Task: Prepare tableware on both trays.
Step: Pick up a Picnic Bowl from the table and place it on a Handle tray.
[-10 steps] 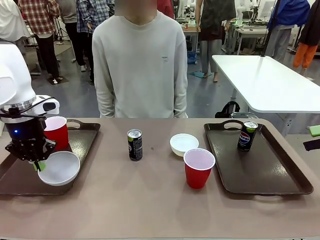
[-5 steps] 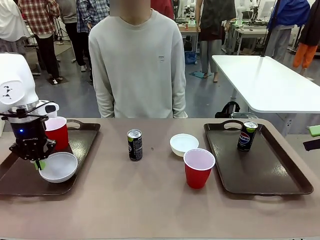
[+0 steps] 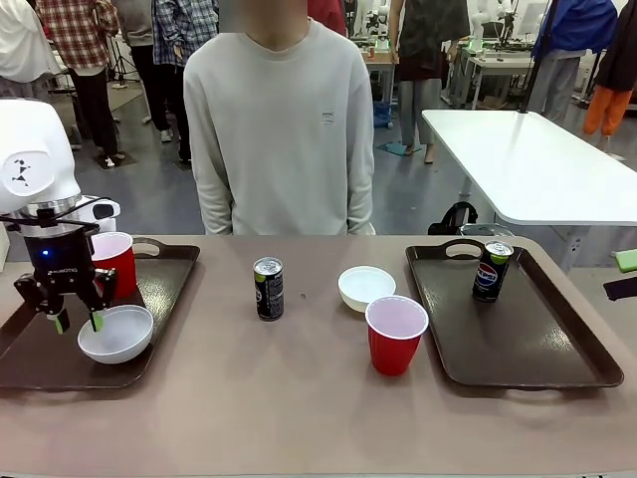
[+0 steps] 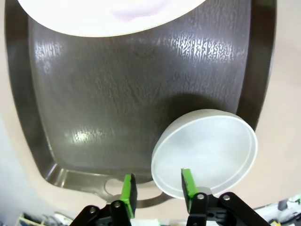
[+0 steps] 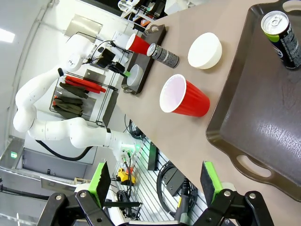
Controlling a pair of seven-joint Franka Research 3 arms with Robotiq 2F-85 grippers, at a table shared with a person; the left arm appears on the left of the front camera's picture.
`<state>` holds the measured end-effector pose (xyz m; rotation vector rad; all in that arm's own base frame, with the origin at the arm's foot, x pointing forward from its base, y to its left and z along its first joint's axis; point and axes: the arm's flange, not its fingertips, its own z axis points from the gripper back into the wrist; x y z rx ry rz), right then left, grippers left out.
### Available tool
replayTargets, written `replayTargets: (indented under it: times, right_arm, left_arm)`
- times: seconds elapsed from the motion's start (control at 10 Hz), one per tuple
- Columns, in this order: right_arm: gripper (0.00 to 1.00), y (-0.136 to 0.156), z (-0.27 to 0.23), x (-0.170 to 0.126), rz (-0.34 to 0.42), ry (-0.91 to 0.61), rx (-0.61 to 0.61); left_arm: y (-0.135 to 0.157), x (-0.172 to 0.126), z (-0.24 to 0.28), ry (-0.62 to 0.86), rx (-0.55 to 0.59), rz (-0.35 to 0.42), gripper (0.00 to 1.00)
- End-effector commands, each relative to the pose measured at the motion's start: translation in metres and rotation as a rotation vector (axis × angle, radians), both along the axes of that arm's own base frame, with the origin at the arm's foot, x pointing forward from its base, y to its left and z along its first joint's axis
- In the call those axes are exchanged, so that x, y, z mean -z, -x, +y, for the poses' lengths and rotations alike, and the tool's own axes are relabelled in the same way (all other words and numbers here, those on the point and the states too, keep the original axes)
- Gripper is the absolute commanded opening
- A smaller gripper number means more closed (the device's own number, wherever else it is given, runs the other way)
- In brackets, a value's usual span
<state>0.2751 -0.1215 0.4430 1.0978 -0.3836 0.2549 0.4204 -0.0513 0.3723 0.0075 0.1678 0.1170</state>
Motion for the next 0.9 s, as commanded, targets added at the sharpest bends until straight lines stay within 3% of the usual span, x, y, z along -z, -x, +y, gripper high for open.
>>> replayTargets:
  times: [0.0, 0.1, 0.2, 0.3, 0.4, 0.5, 0.8]
  right_arm:
    - [1.0, 0.0, 0.0, 0.0, -0.006, -0.009, -0.005]
    - [1.0, 0.0, 0.0, 0.0, -0.006, -0.009, -0.005]
    - [1.0, 0.0, 0.0, 0.0, -0.006, -0.009, -0.005]
    - [1.0, 0.0, 0.0, 0.0, -0.006, -0.009, -0.005]
    - [1.0, 0.0, 0.0, 0.0, -0.006, -0.009, -0.005]
    - [1.0, 0.0, 0.0, 0.0, -0.006, -0.009, -0.005]
    - [1.0, 0.0, 0.0, 0.0, -0.006, -0.009, -0.005]
  left_arm:
    - [0.016, -0.009, 0.002, 0.011, -0.01, -0.031, 0.53]
    - [0.027, -0.019, 0.005, 0.088, 0.027, -0.083, 1.0]
    - [0.039, -0.028, 0.007, 0.2, 0.066, -0.106, 0.73]
    - [0.048, -0.032, 0.011, 0.352, 0.095, -0.122, 1.0]
    - [0.058, -0.038, 0.02, 0.495, 0.1, -0.137, 0.93]
    - [0.068, -0.044, 0.036, 0.644, 0.093, -0.156, 1.0]
    - [0.087, -0.046, 0.065, 0.971, 0.113, -0.192, 1.0]
